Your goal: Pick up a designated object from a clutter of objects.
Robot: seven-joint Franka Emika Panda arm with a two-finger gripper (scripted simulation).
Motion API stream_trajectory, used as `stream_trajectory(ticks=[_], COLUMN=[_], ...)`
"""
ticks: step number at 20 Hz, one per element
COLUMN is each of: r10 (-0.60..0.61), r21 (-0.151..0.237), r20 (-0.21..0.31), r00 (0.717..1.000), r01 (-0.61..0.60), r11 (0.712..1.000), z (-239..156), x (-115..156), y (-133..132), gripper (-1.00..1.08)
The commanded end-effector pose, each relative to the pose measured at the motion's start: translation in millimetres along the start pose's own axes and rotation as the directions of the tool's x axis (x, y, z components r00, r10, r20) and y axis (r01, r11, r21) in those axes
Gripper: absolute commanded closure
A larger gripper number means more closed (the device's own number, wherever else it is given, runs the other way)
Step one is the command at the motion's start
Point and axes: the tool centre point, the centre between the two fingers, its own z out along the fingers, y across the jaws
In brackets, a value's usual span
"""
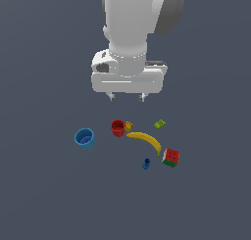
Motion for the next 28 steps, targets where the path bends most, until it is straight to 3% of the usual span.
stream_trajectory(ticks=[1, 9, 16, 22, 28], r10=[0.000, -0.009, -0.039, -0.103, -0.194], r21=[0.000, 0.010, -0.009, -0.045, -0.086], r20=[0.000, -0.011, 0.021, 0.097, 0.225], r00=[1.000, 1.000, 0.999, 0.990, 0.955], r01=[0.000, 0.010, 0.040, 0.108, 0.218], r11=[1.000, 1.000, 0.999, 0.993, 0.972], z=[0.0, -6.6, 3.7, 26.5, 63.7], x=[0.0, 1.9, 4.9, 10.9, 17.8], y=[0.0, -2.8, 2.8, 15.8, 38.5], gripper=[-0.20, -0.20, -0.20, -0.20, -0.20])
